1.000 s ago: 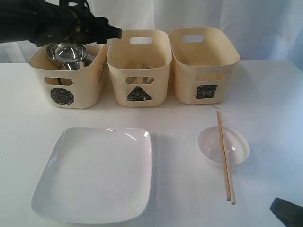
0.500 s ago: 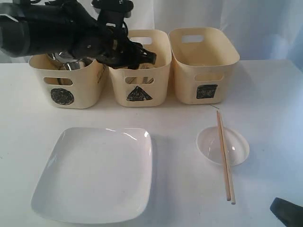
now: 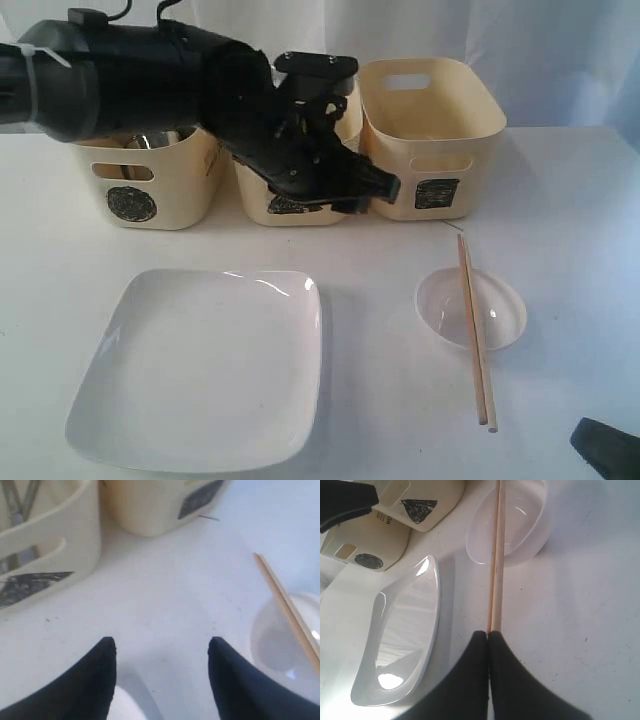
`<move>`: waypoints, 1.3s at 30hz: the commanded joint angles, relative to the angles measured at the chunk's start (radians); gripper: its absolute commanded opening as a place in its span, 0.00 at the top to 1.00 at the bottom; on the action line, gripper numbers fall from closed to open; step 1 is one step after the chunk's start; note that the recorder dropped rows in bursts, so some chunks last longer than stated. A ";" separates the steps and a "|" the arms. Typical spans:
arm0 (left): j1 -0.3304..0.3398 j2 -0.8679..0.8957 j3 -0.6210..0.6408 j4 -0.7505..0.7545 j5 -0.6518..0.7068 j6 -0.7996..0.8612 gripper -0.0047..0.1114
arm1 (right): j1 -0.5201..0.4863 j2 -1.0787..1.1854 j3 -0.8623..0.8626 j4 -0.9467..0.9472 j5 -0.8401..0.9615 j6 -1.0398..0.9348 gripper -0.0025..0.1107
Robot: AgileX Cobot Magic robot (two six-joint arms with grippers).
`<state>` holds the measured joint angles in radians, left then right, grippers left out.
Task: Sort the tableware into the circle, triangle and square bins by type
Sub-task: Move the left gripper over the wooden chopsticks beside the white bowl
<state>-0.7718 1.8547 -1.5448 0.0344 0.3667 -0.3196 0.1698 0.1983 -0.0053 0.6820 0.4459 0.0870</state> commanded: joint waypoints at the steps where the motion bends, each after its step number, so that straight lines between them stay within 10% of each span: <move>1: -0.031 -0.014 -0.002 -0.240 0.063 0.219 0.45 | 0.004 -0.007 0.005 -0.005 -0.005 0.001 0.98; 13: -0.049 -0.009 -0.002 -0.731 0.067 0.591 0.45 | 0.004 -0.007 0.005 -0.003 -0.005 0.001 0.98; 39: -0.101 0.163 -0.010 -0.990 -0.004 0.760 0.45 | 0.004 -0.007 0.005 -0.003 -0.005 0.001 0.98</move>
<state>-0.8657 2.0144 -1.5448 -0.9207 0.3705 0.4119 0.1698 0.1983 -0.0053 0.6820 0.4459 0.0870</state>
